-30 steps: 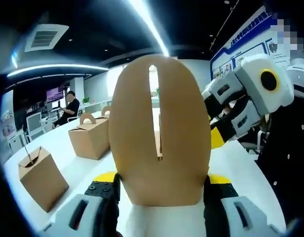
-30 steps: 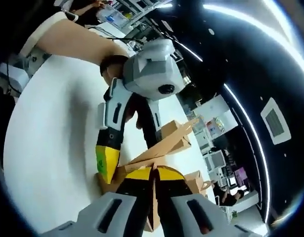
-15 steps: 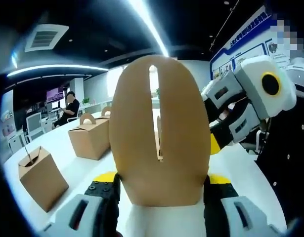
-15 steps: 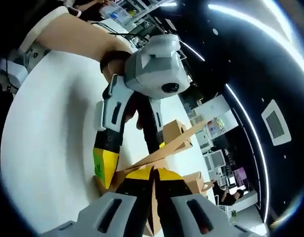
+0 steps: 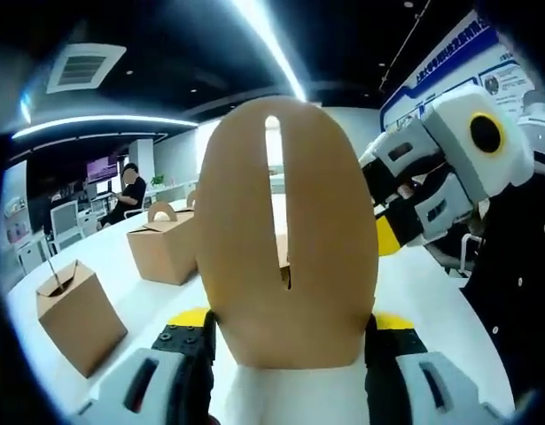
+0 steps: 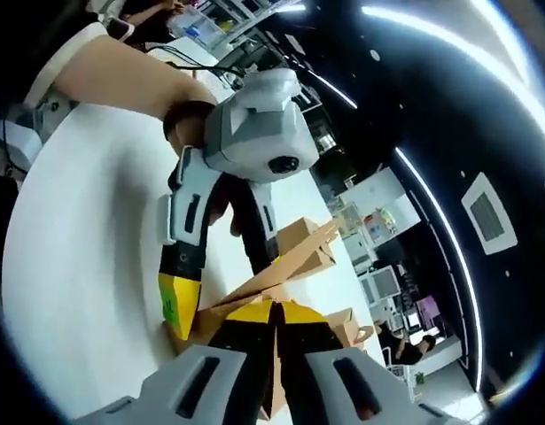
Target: Pick up one paper box from the group, open the paper box, and remove the item inside
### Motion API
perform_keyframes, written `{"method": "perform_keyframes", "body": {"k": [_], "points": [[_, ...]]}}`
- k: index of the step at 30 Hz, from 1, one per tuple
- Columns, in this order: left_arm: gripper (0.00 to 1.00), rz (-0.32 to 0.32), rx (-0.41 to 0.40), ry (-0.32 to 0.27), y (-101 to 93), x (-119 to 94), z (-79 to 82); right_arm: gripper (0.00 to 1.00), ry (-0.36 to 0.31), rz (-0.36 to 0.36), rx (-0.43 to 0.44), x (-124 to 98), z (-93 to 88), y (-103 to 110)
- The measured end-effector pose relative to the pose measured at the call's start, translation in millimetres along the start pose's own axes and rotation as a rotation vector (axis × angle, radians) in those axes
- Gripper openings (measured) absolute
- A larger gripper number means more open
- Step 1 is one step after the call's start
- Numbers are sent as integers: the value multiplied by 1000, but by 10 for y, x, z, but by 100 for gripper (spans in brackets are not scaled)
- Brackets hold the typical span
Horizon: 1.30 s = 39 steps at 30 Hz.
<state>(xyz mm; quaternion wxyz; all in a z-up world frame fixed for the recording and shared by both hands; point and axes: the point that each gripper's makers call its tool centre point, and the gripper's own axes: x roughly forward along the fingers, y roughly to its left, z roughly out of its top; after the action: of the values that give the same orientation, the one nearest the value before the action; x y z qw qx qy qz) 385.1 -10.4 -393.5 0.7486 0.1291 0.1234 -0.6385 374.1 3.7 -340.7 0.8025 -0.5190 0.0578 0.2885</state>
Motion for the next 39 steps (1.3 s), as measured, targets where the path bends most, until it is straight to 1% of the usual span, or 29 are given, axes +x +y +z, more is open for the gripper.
{"method": "perform_keyframes", "body": {"k": [6, 18, 20, 22, 24, 25, 30, 34, 36, 39], "points": [[68, 3, -2, 1, 6, -3, -4, 3, -8, -2, 23, 7, 5, 26], [68, 7, -7, 2, 27, -5, -5, 3, -14, -2, 38, 21, 13, 54], [68, 8, -6, 3, 30, -4, -4, 3, -17, 0, 26, 38, 10, 90], [68, 9, -7, 3, 33, -3, -3, 4, -20, 7, -28, 57, 5, 118], [68, 9, -6, 3, 36, 0, 0, 5, -16, 8, -29, 31, -33, 92], [68, 10, -4, 4, 37, 0, 0, 5, -16, 15, -25, 49, -39, 119], [68, 11, -5, 4, 46, -3, -2, 10, -24, -12, -32, 27, -30, 58], [68, 10, -4, 5, 50, -1, -3, 9, -21, -9, -37, 36, -27, 59], [68, 12, -2, 5, 54, -4, -5, 5, -11, -2, -32, 44, -29, 75], [68, 16, 0, 7, 60, -3, -10, 3, 3, -4, -25, 61, -30, 76]]}}
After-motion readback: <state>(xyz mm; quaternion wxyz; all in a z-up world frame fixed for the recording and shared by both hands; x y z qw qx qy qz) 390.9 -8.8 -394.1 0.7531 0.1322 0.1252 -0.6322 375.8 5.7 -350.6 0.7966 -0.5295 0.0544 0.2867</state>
